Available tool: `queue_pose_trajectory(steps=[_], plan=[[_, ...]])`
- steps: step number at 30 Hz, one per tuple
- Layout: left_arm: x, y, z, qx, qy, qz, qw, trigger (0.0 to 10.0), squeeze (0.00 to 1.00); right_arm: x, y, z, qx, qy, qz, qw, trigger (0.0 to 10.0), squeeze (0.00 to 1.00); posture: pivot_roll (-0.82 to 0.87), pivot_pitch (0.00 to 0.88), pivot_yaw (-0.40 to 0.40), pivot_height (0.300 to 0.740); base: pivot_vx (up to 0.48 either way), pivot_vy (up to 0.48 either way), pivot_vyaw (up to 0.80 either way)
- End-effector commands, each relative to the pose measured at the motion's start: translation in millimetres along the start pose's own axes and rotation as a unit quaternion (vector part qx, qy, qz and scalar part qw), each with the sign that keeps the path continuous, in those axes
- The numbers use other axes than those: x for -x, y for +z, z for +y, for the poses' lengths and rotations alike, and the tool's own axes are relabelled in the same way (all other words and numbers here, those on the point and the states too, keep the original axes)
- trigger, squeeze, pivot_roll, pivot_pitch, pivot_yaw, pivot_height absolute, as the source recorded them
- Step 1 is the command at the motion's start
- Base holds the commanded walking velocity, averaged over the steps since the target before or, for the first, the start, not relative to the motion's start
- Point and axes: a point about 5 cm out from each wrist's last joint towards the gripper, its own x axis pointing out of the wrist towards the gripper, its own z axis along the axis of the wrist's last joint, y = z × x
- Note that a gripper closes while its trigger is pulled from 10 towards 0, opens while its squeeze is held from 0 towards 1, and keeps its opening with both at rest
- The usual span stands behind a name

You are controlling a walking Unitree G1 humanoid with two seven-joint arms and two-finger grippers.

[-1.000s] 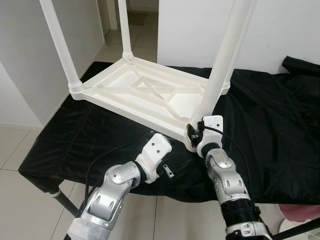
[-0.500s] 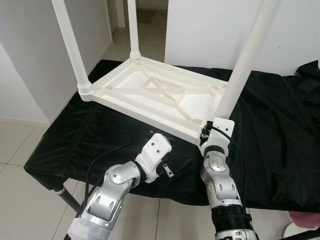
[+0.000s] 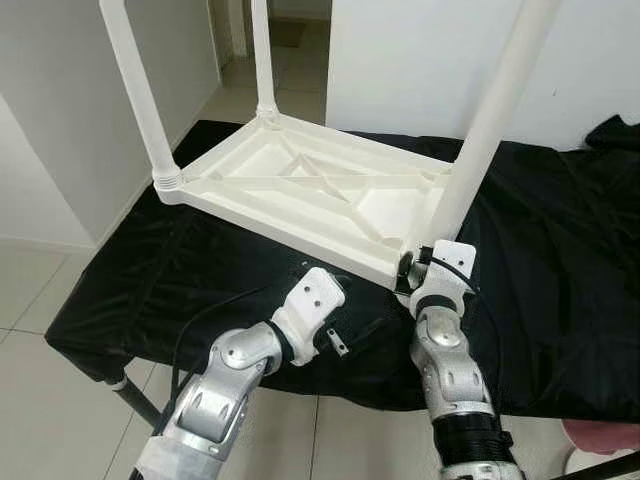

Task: Building children table

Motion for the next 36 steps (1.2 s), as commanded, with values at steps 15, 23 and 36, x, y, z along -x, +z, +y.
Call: queue_pose_trajectory(steps=[15, 23, 36], plan=[[-0.9, -2, 13.0, -0.029, 0.089, 0.005, 0.996, 10.0, 0.00, -12.5, 7, -13.3, 0.036, 0.197, -0.021, 0.980, 10.0, 0.00, 0.03, 0.000, -0.036, 0.740, 0.000, 0.000, 0.00], [2.3, -1, 16.9, -0.043, 0.098, 0.006, 0.994, 10.0, 0.00, -18.7, -12, -16.1, 0.097, 0.338, 0.036, 0.935, 3.3, 0.00, 0.03, 0.000, -0.018, 0.740, 0.000, 0.000, 0.00], [1.8, 2, 22.1, -0.051, 0.104, 0.002, 0.993, 10.0, 0.00, -27.0, -11, -26.4, 0.097, 0.340, 0.040, 0.934, 10.0, 0.00, 0.03, 0.000, -0.001, 0.740, 0.000, 0.000, 0.00]])
